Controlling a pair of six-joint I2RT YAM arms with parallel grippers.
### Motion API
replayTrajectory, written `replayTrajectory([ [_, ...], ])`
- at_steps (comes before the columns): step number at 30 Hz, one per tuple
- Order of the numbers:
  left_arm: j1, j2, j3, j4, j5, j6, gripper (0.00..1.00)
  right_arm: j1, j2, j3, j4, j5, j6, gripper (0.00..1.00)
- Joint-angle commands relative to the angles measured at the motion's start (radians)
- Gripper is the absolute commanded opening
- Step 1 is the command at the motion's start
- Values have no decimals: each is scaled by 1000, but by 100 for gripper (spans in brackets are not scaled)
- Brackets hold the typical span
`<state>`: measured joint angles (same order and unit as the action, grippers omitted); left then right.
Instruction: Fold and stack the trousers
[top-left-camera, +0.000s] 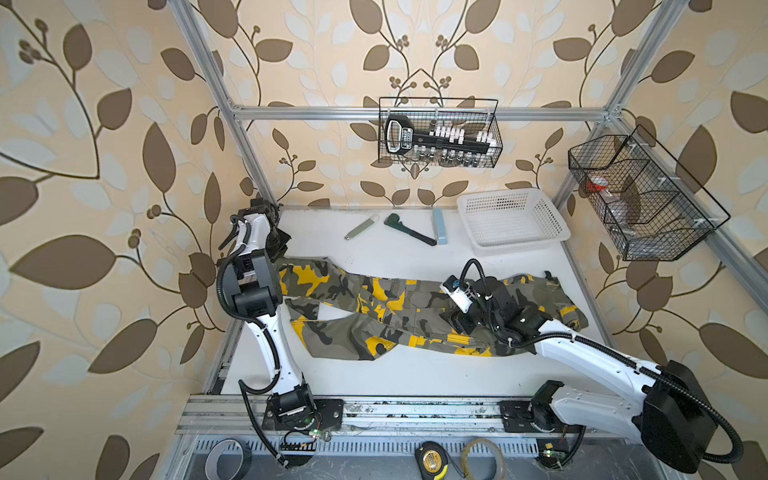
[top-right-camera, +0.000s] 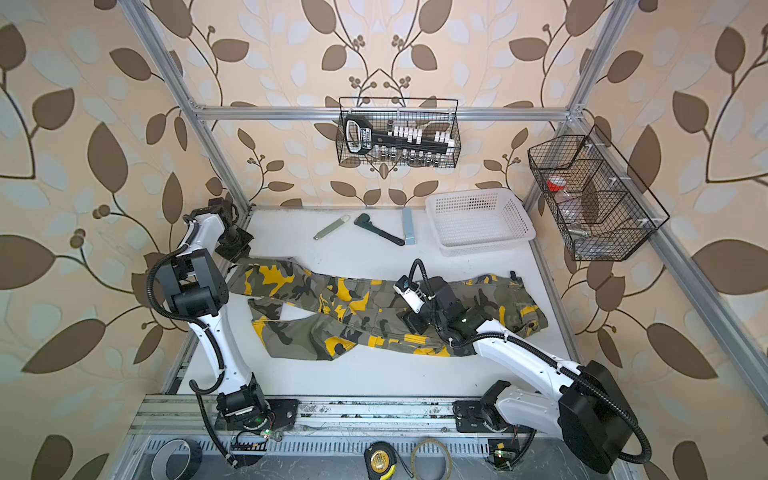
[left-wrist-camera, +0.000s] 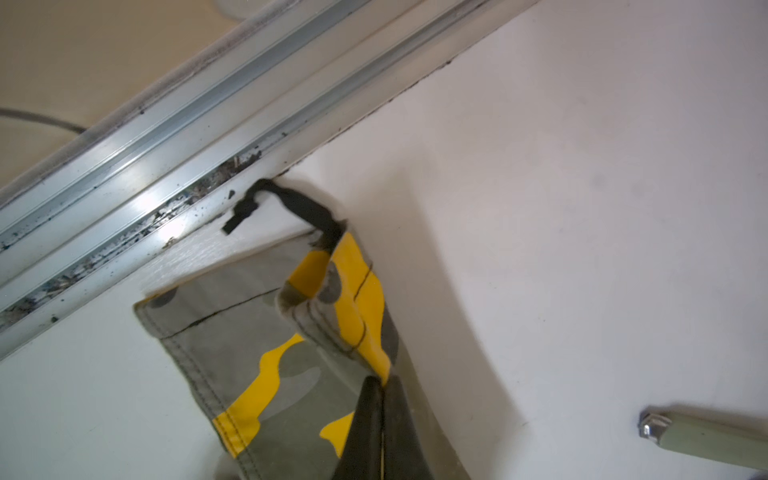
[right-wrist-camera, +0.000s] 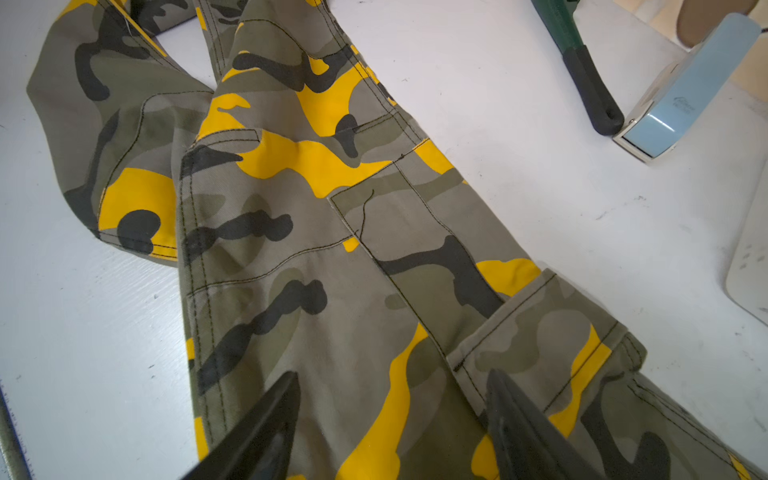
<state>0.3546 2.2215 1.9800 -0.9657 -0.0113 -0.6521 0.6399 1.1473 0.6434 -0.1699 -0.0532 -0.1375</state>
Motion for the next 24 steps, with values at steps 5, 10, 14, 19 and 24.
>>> replayTrajectory([
  [5,4,81,169,-75,-105,37,0,-42,-24,26,-36,12,19,72],
  [10,-8,146,216,-90,-125,43,16,-97,-23,31,-59,21,26,72],
  [14,-28,168,255,-95,-147,69,39,-123,-2,46,-54,16,36,72],
  [19,-47,190,370,-154,-159,120,54,-118,71,75,-5,-12,65,71],
  [24,-77,99,353,-167,-170,182,64,-78,168,96,74,-17,93,71],
])
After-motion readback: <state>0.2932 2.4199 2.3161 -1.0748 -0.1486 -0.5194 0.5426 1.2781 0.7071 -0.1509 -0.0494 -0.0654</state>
